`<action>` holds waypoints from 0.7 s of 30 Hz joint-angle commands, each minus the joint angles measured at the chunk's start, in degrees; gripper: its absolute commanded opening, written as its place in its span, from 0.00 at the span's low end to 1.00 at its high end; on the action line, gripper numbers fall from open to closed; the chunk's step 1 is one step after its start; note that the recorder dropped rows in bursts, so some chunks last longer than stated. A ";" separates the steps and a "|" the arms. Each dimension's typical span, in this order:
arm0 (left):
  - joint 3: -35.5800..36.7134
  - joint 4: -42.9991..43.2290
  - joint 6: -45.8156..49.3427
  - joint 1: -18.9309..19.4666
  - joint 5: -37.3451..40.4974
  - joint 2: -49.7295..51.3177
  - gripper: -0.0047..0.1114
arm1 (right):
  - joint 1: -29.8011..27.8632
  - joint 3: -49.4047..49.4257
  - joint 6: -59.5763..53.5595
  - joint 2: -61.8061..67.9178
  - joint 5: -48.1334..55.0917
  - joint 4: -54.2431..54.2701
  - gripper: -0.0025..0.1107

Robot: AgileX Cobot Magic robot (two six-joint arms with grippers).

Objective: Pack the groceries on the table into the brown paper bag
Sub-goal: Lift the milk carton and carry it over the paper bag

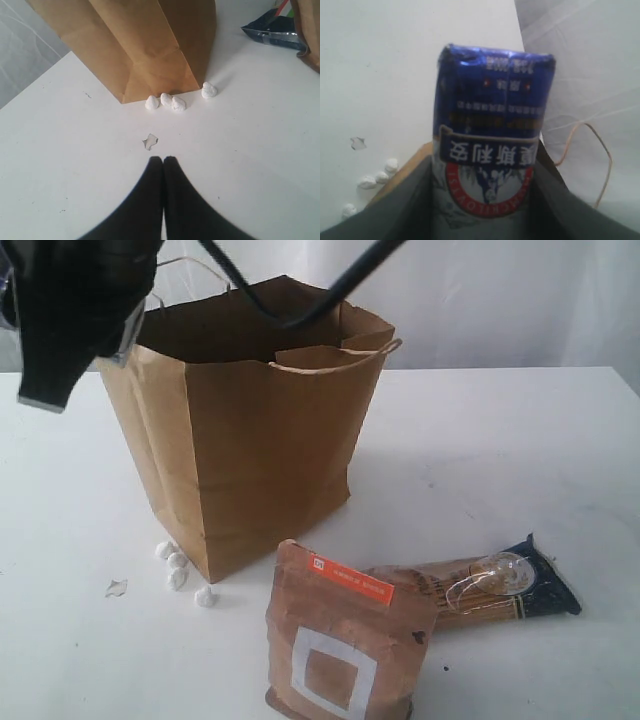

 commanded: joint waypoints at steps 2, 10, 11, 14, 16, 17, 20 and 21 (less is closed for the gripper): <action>0.22 -0.41 -0.17 -0.20 0.11 -0.27 0.04 | -2.18 -0.72 0.95 -1.49 1.04 -2.40 0.02; 0.22 -0.41 -0.17 -0.20 0.11 -0.27 0.04 | -5.69 -0.72 2.62 -1.62 2.32 -5.86 0.02; 0.22 -0.41 -0.17 -0.20 0.11 -0.27 0.04 | -6.06 -0.72 3.59 -1.62 2.07 -6.87 0.02; 0.22 -0.41 -0.17 -0.20 0.11 -0.27 0.04 | -6.76 -0.72 5.84 -1.62 1.06 -8.91 0.02; 0.22 -0.41 -0.17 -0.20 0.11 -0.27 0.04 | -7.00 -0.72 6.80 -1.62 -0.13 -9.81 0.02; 0.22 -0.41 -0.17 -0.20 0.11 -0.27 0.04 | -7.28 -0.72 7.14 -1.62 -0.83 -9.97 0.02; 0.22 -0.41 -0.17 -0.20 0.11 -0.27 0.04 | -7.29 -0.61 7.39 -1.50 -1.57 -10.12 0.02; 0.22 -0.41 -0.17 -0.20 0.11 -0.27 0.04 | -7.29 -0.61 7.56 -1.49 -1.45 -10.21 0.02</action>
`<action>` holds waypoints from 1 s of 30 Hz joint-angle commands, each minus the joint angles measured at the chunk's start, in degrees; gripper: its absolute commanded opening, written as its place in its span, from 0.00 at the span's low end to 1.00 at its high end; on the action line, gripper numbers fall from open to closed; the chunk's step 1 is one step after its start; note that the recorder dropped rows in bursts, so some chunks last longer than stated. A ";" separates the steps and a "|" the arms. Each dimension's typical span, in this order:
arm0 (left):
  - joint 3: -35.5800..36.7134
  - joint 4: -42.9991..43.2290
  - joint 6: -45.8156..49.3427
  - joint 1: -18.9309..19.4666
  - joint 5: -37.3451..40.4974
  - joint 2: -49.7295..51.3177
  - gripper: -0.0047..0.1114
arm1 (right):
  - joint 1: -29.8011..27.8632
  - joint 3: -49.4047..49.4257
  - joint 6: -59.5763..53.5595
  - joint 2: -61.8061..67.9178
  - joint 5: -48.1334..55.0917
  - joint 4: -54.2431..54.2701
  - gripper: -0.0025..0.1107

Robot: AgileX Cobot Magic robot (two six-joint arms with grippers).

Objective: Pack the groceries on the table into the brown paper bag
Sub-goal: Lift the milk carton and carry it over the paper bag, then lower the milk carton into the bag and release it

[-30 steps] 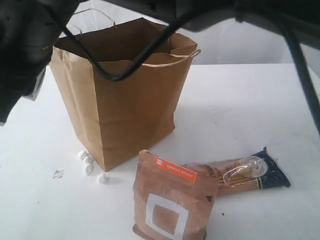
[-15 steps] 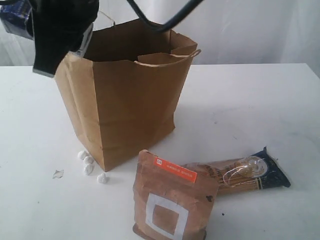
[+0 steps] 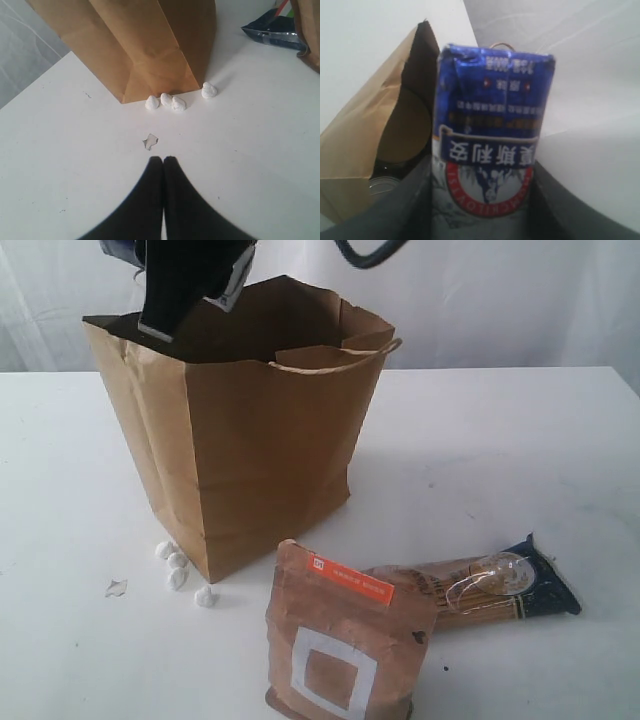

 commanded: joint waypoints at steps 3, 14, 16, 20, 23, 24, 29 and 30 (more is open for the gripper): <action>0.22 -0.41 -0.17 -0.20 0.11 -0.27 0.04 | -0.80 -0.61 3.98 -0.25 -2.46 -1.52 0.02; 0.22 -0.41 -0.17 -0.20 0.11 -0.27 0.04 | -2.70 -0.61 14.94 2.93 -2.31 -1.32 0.02; 0.22 -0.41 -0.17 -0.20 0.11 -0.27 0.04 | -2.70 -0.61 15.76 3.34 -2.07 -1.28 0.02; 0.22 -0.41 -0.17 -0.20 0.11 -0.27 0.04 | -2.70 -0.61 15.76 4.14 -1.95 -1.19 0.02; 0.22 -0.41 -0.17 -0.20 0.11 -0.27 0.04 | -2.70 -0.61 16.43 4.65 -1.12 -0.81 0.02; 0.22 -0.41 -0.17 -0.20 0.11 -0.27 0.04 | -2.70 -0.61 16.88 4.92 -0.64 -0.70 0.02; 0.22 -0.41 -0.17 -0.20 0.11 -0.27 0.04 | -2.70 -0.61 17.19 5.58 0.63 0.96 0.02; 0.22 -0.41 -0.17 -0.20 0.11 -0.27 0.04 | -2.70 -0.61 17.19 5.60 0.52 1.40 0.02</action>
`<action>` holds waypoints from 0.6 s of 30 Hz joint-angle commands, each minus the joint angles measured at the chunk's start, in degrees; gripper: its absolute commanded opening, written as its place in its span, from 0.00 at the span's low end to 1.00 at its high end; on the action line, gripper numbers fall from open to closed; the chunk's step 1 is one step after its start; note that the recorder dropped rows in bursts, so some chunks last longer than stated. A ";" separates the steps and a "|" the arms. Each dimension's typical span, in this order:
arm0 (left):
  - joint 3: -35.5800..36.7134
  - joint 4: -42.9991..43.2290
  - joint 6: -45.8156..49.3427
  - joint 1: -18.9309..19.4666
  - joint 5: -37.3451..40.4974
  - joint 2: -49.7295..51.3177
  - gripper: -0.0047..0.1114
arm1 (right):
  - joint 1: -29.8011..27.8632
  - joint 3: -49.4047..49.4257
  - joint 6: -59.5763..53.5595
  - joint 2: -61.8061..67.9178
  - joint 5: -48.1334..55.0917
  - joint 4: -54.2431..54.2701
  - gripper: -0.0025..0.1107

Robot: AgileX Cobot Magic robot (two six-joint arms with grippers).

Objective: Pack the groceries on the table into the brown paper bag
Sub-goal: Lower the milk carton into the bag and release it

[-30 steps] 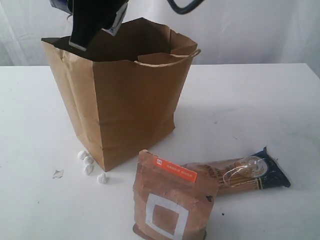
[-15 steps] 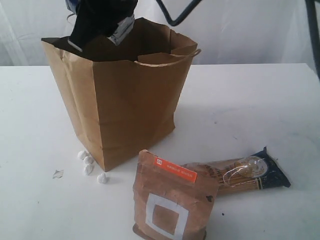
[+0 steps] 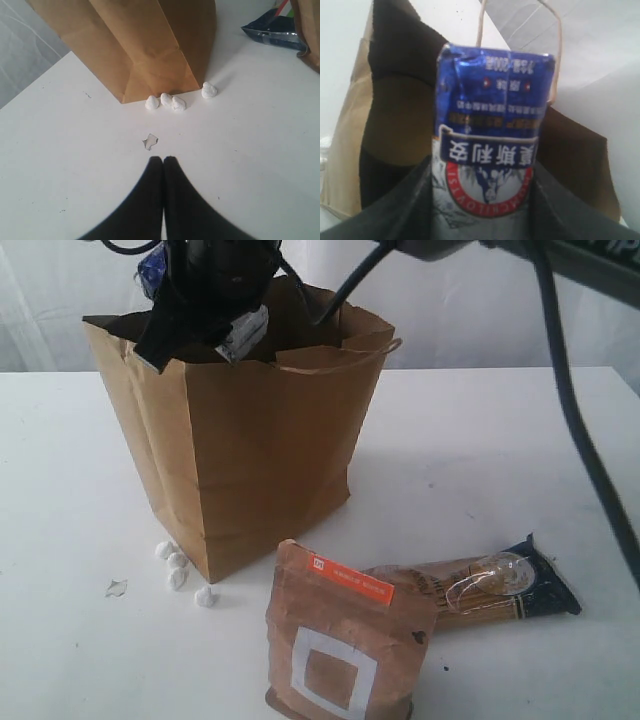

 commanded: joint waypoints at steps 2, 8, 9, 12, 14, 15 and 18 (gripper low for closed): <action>0.22 -0.41 -0.17 -0.20 0.11 -0.27 0.04 | -0.27 -0.61 0.65 -0.09 -0.83 1.28 0.02; 0.22 -0.41 -0.17 -0.20 0.11 -0.27 0.04 | -0.67 -0.61 0.65 -0.09 -1.11 3.36 0.02; 0.22 -0.41 -0.17 -0.20 0.11 -0.27 0.04 | -0.68 -0.61 0.65 -0.09 -1.11 3.52 0.02; 0.22 -0.41 -0.17 -0.20 0.11 -0.27 0.04 | -0.80 -0.61 0.65 -0.09 -1.23 3.68 0.02; 0.22 -0.41 -0.17 -0.20 0.11 -0.27 0.04 | -0.80 -0.61 0.65 -0.09 -1.35 3.80 0.02; 0.22 -0.41 -0.17 -0.20 0.11 -0.27 0.04 | -0.80 -0.61 0.65 -0.09 -1.48 3.93 0.03; 0.22 -0.41 -0.17 -0.20 0.11 -0.27 0.04 | -0.80 -0.61 0.65 -0.09 -2.16 4.47 0.11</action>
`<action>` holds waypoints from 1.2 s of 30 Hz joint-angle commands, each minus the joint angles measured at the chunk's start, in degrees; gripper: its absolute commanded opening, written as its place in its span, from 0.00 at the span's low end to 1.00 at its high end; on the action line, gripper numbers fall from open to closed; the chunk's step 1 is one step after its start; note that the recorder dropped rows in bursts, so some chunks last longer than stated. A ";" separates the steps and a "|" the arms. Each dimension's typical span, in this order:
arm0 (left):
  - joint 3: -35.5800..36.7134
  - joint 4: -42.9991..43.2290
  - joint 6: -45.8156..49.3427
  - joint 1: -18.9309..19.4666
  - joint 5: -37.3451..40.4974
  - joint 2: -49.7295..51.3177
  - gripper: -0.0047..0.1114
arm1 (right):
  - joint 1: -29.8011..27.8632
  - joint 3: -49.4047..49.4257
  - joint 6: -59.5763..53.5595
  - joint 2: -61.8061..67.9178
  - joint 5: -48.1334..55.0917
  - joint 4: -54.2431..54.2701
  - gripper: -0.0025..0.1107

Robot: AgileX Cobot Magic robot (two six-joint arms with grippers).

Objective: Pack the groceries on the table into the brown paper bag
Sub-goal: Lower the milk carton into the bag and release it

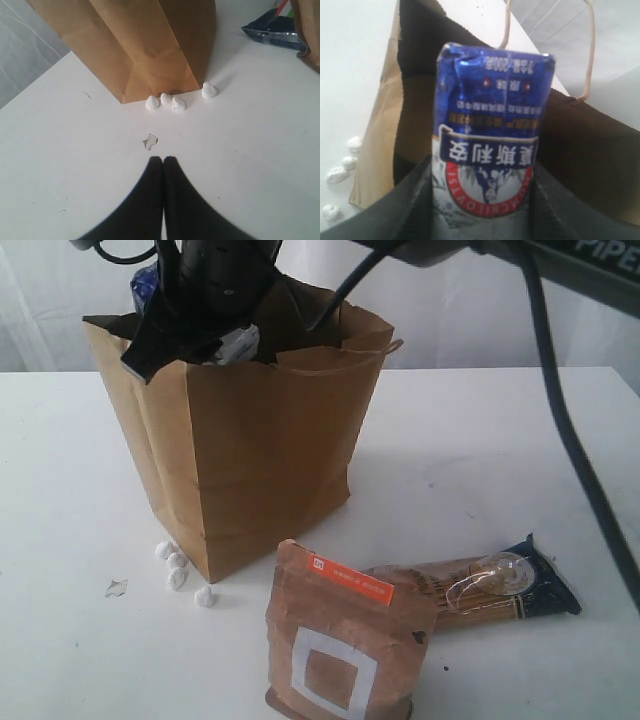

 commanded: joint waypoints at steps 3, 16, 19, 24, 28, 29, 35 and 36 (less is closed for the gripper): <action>0.22 -0.41 -0.17 -0.20 0.11 -0.27 0.04 | -0.48 -0.61 0.40 -0.57 -2.96 0.73 0.23; 0.22 -0.41 -0.17 -0.20 0.11 -0.27 0.04 | -0.48 -0.61 0.28 -0.57 -3.15 1.37 0.53; 0.22 -0.41 -0.17 -0.20 0.11 -0.27 0.04 | -0.48 -0.61 0.28 -0.57 -3.15 1.17 0.53; 0.22 -0.41 -0.17 -0.20 0.11 -0.27 0.04 | -0.48 -0.61 0.28 -0.57 -3.80 1.09 0.53; 0.22 -0.41 -0.17 -0.20 0.11 -0.27 0.04 | -0.48 -0.61 0.28 -0.57 -4.06 1.09 0.53; 0.22 -0.41 -0.17 -0.20 0.11 -0.27 0.04 | -0.48 -0.61 0.28 -0.57 -4.15 1.09 0.53; 0.22 -0.41 -0.17 -0.20 0.11 -0.27 0.04 | -0.48 -0.61 0.28 -1.54 -5.63 1.09 0.53; 0.22 -0.41 -0.17 -0.20 0.11 -0.27 0.04 | -0.48 -0.61 0.57 -1.88 -5.73 1.09 0.53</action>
